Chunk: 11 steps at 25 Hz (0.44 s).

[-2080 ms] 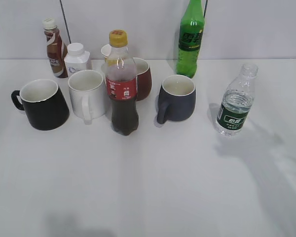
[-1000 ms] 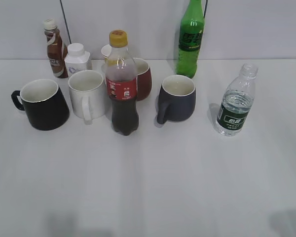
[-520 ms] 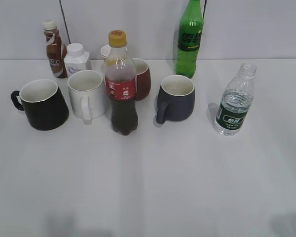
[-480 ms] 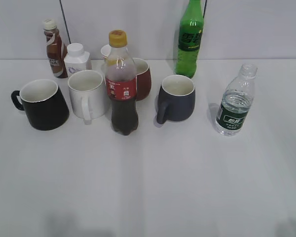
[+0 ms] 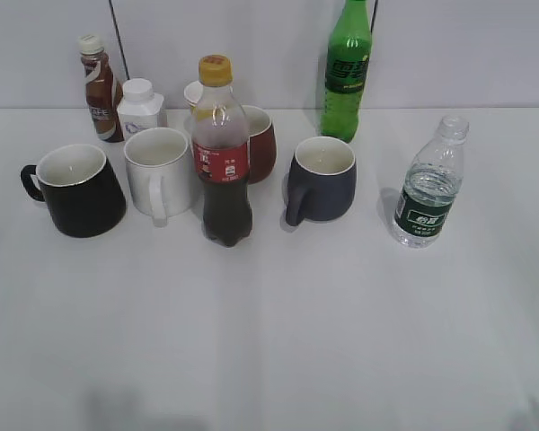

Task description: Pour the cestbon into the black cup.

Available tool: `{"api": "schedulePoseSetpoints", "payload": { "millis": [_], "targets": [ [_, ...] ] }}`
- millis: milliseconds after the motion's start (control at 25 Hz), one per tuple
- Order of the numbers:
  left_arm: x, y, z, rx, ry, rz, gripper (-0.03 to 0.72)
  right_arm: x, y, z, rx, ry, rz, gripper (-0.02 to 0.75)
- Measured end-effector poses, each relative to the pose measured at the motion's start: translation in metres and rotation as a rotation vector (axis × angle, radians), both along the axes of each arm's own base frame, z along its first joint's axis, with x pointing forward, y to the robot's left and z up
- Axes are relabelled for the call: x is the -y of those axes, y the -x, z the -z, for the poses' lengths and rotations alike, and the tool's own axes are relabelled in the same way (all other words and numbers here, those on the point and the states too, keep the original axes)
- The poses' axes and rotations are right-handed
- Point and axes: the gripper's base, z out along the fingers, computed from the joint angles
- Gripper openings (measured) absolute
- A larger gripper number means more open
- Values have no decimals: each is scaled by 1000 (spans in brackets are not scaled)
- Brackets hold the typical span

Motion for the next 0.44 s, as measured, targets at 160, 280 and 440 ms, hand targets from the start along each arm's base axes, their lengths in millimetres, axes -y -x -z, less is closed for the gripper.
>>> {"api": "schedulePoseSetpoints", "payload": {
  "millis": [160, 280, 440],
  "targets": [
    [0, 0, 0, 0, 0, 0, 275, 0, 0, 0, 0, 0, 0, 591],
    [0, 0, 0, 0, 0, 0, 251, 0, 0, 0, 0, 0, 0, 591],
    [0, 0, 0, 0, 0, 0, 241, 0, 0, 0, 0, 0, 0, 591]
  ]
}}
